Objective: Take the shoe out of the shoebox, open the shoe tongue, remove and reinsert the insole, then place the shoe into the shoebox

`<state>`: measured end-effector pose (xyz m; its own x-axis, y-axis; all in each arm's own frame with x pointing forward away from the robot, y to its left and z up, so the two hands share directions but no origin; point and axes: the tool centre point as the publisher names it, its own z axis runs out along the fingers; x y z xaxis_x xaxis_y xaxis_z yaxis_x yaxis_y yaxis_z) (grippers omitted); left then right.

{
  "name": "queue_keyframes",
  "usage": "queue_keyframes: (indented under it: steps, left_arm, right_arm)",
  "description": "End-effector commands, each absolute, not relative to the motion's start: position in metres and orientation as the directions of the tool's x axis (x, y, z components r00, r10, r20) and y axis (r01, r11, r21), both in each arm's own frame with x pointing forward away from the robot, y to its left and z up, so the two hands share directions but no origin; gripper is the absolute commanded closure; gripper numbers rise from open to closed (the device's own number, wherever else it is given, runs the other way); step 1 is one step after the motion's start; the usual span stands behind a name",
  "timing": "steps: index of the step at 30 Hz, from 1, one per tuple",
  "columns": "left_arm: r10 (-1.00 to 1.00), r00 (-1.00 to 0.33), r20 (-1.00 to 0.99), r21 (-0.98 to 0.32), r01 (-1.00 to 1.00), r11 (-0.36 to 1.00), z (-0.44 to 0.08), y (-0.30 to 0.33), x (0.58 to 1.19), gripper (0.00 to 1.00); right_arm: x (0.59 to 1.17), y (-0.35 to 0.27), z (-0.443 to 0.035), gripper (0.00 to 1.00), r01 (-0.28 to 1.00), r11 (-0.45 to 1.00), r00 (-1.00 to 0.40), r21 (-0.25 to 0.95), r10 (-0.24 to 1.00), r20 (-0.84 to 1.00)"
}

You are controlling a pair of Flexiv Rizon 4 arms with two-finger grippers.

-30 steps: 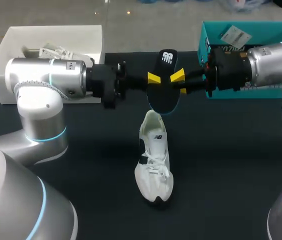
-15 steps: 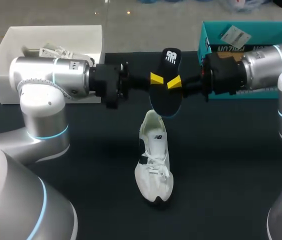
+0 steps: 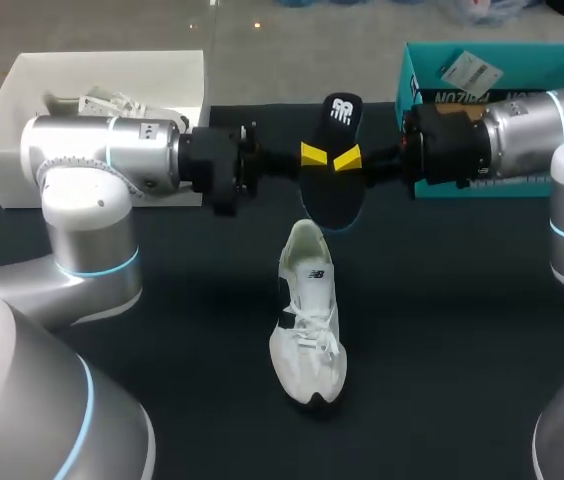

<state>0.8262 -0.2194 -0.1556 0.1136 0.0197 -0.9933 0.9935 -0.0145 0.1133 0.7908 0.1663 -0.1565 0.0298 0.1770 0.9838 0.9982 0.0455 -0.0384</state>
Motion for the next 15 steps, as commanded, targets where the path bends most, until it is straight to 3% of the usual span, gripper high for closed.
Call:
queue_keyframes:
  steps: [1, 6, 10, 15]
  left_arm:
    - [0.015, 0.116, -0.993, 0.116, 0.993, 0.0, -0.1569, -0.2216, 0.8236, 1.0]
    - [0.011, 0.116, -0.993, 0.116, 0.993, -0.01, -0.1568, -0.2226, 0.8228, 1.0]
    - [0.01, 0.115, -0.993, 0.115, 0.993, -0.013, -0.1559, -0.2232, 0.8201, 1.0]
    - [0.014, 0.118, -0.993, 0.117, 0.993, -0.014, -0.1554, -0.2233, 0.818, 1.0]
  right_arm:
    - [0.7857, 0.1666, -0.1571, 0.81, 0.999, 0.03, 0.031, -0.036, 0.17, 0.985]
    - [0.7866, 0.166, -0.1574, 0.85, 0.999, 0.018, 0.029, -0.032, 0.168, 0.985]
    - [0.7873, 0.166, -0.1574, 1.0, 0.999, 0.014, 0.028, -0.031, 0.169, 0.985]
    - [0.7876, 0.1662, -0.1569, 1.0, 1.0, 0.01, 0.027, -0.029, 0.175, 0.984]
